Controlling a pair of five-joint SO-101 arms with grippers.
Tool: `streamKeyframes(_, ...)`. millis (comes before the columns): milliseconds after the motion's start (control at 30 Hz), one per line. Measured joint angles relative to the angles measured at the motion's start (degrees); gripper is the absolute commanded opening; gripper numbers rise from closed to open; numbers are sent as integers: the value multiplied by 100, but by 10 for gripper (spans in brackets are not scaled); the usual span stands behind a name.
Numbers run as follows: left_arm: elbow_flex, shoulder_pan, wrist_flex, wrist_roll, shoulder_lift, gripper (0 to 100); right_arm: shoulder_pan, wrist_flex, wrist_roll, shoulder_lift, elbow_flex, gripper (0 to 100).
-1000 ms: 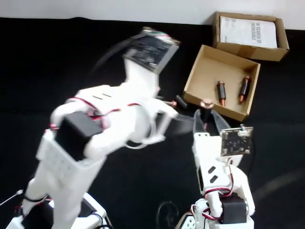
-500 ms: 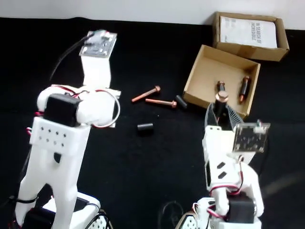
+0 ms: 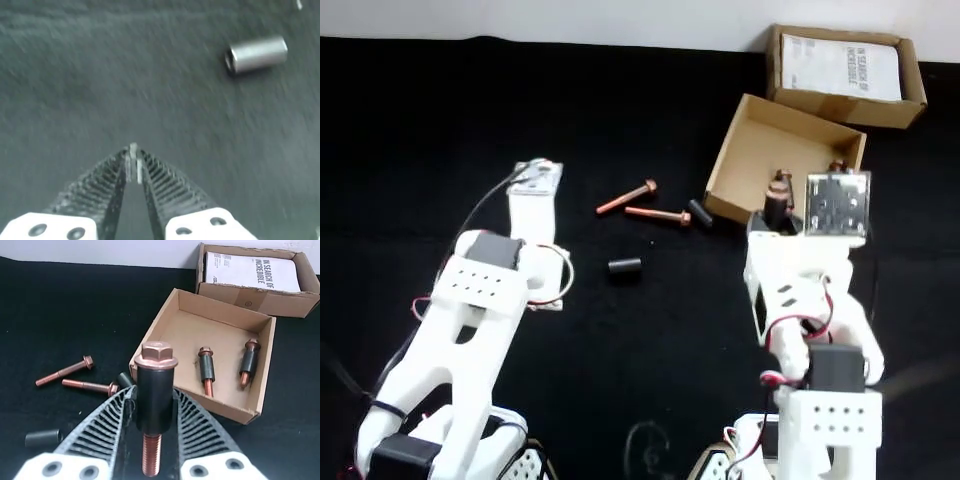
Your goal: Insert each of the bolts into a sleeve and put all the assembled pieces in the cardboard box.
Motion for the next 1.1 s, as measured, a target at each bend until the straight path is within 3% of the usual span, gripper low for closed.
streamKeyframes(533, 2549, -413, -4668, 9, 0, 9, 193, 9, 0, 3455, -2092, 6)
streamKeyframes(1100, 2620, -440, -5055, 9, 0, 11, 818, 9, 9, 6980, -4677, 7)
